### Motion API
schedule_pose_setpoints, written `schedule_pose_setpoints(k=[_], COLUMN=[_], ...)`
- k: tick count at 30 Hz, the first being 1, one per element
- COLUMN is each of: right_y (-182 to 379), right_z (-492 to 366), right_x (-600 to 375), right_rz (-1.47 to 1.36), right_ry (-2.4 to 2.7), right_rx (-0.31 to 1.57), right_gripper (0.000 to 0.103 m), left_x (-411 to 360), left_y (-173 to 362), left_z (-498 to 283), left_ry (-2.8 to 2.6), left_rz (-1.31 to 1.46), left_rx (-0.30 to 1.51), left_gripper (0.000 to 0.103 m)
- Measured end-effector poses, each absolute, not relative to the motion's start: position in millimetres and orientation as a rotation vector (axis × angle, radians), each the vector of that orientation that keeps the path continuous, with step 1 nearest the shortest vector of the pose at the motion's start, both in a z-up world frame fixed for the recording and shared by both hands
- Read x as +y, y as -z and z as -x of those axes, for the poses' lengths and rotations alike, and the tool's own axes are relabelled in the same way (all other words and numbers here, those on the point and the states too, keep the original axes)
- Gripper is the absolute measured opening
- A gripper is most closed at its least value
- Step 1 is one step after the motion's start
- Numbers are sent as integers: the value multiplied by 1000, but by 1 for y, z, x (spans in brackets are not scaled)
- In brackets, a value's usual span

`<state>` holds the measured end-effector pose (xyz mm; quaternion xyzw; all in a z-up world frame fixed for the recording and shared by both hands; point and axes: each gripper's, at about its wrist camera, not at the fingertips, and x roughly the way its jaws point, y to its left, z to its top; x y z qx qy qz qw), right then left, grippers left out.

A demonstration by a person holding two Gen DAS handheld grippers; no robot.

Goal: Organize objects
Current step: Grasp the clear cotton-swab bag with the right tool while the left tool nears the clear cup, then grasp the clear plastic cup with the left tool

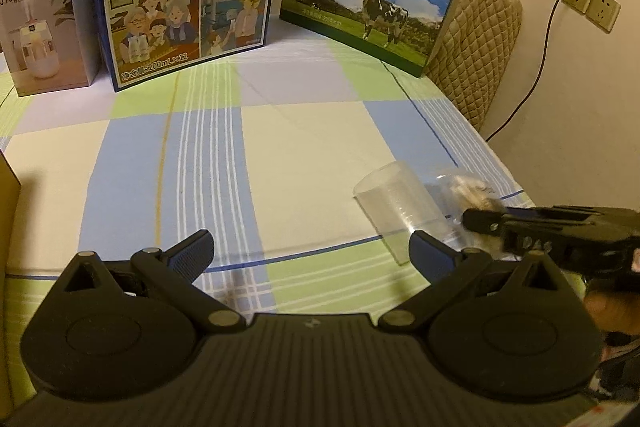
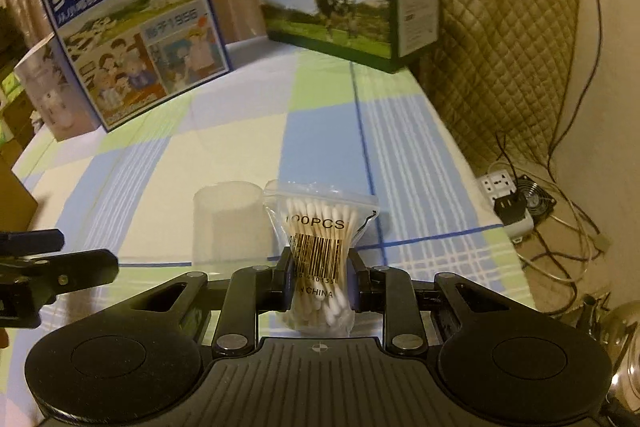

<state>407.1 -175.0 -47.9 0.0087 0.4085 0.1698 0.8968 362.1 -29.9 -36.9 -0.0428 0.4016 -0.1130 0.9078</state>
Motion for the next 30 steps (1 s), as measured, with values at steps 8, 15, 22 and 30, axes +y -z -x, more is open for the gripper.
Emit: schedule_pose_setpoints(k=[8,15,22,30], right_y=[44,44,48,54], right_z=[-410,-410,-410,-409], right_x=[-202,-212,-215,-217], right_rz=[-54,-71,-75,-72], right_ry=[-275,-273,-273,-271], right_rx=[843,847,852,875], right_gripper=[22,22,22,22], left_x=[-55,-84,-107,-116], left_y=[47,55,69,77], left_z=[-380,-394,-412,-409], left_ry=[291,305,303,298], left_rz=[136,126,101,-33], left_rx=[836,832,863,857], left_gripper=[95,87,73,44])
